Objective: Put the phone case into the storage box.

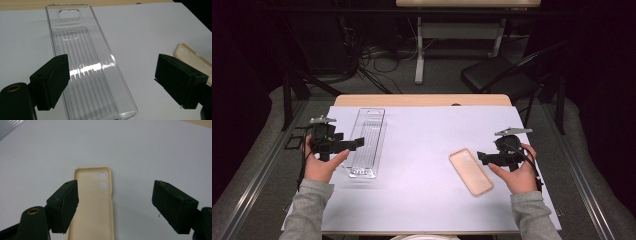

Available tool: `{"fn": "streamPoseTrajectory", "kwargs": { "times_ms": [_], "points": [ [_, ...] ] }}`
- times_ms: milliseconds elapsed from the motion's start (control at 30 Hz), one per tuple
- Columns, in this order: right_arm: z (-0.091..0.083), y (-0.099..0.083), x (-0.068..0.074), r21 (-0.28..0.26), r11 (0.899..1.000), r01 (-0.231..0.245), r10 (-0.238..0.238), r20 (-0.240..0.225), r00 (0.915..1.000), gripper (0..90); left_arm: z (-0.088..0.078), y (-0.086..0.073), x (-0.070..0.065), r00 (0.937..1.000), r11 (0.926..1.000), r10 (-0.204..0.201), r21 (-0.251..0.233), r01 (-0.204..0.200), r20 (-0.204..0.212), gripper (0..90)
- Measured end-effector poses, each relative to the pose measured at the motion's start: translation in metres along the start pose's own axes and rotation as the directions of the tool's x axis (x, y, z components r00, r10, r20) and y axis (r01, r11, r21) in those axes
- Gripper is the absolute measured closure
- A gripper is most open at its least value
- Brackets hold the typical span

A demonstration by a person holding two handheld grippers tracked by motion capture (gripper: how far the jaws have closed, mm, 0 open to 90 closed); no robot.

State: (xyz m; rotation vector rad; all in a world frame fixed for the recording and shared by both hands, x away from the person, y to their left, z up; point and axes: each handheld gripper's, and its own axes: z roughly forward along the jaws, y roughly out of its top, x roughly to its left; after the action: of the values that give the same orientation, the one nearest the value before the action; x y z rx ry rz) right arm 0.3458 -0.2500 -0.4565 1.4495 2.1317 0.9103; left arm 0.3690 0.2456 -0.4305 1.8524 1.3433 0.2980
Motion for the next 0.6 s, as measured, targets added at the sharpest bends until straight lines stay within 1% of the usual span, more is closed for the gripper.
{"fn": "streamPoseTrajectory", "kwargs": {
  "times_ms": [133, 167, 267, 300, 333, 367, 433, 467, 500, 533, 567, 600],
  "points": [
    [0.004, 0.006, 0.0, 0.013, 1.0, -0.002, 0.002, -0.007, 1.0, 21.3, 0.007, 0.007, -0.004, 1.0, 0.9999, 0.006, 0.008, -0.006, -0.004, 12.8],
    [0.006, 0.01, 0.0, 0.021, 1.0, 0.005, -0.005, -0.002, 1.0, 21.9, 0.009, 0.008, -0.004, 1.0, 0.9998, 0.008, 0.016, -0.008, -0.005, 12.8],
    [0.008, 0.014, 0.0, 0.031, 1.0, -0.003, 0.003, -0.006, 1.0, 23.0, 0.014, 0.012, -0.003, 0.9999, 0.9993, 0.013, 0.034, -0.013, -0.005, 12.8],
    [0.008, 0.015, 0.0, 0.032, 0.999, 0.002, -0.002, -0.004, 1.0, 23.0, 0.017, 0.015, -0.001, 0.9998, 0.9991, 0.014, 0.041, -0.014, -0.015, 12.8],
    [0.01, 0.016, -0.001, 0.036, 0.999, 0.0, 0.0, -0.001, 1.0, 23.0, 0.017, 0.015, -0.001, 0.9998, 0.9991, 0.014, 0.041, -0.014, -0.015, 12.8],
    [0.01, 0.017, -0.001, 0.043, 0.999, -0.001, 0.002, -0.002, 1.0, 23.1, 0.019, 0.018, 0.001, 0.9999, 0.9989, 0.002, 0.048, -0.001, -0.012, 12.8],
    [0.012, 0.019, -0.002, 0.052, 0.999, -0.005, 0.006, -0.005, 1.0, 23.0, 0.019, 0.019, 0.002, 1.0, 0.9991, -0.001, 0.041, 0.001, -0.004, 13.5],
    [0.014, 0.021, -0.004, 0.067, 0.998, -0.002, 0.002, -0.002, 1.0, 22.5, 0.02, 0.02, 0.003, 1.0, 0.9993, -0.009, 0.036, 0.009, 0.002, 15.0],
    [0.015, 0.022, -0.004, 0.075, 0.997, -0.003, 0.003, 0.002, 1.0, 21.9, 0.021, 0.023, 0.004, 1.0, 0.9992, -0.004, 0.041, 0.004, -0.008, 15.2],
    [0.017, 0.023, -0.005, 0.089, 0.996, 0.001, -0.002, 0.008, 1.0, 21.9, 0.021, 0.023, 0.004, 1.0, 0.9992, -0.004, 0.041, 0.004, -0.008, 15.2],
    [0.017, 0.023, -0.005, 0.089, 0.996, 0.001, -0.002, 0.008, 1.0, 21.9, 0.022, 0.025, 0.005, 0.9999, 0.999, -0.001, 0.044, 0.002, -0.015, 15.2],
    [0.019, 0.026, -0.005, 0.116, 0.993, -0.001, 0.0, 0.006, 1.0, 22.3, 0.023, 0.027, 0.006, 0.9999, 0.999, -0.005, 0.043, 0.005, -0.009, 15.2]
  ]
}}
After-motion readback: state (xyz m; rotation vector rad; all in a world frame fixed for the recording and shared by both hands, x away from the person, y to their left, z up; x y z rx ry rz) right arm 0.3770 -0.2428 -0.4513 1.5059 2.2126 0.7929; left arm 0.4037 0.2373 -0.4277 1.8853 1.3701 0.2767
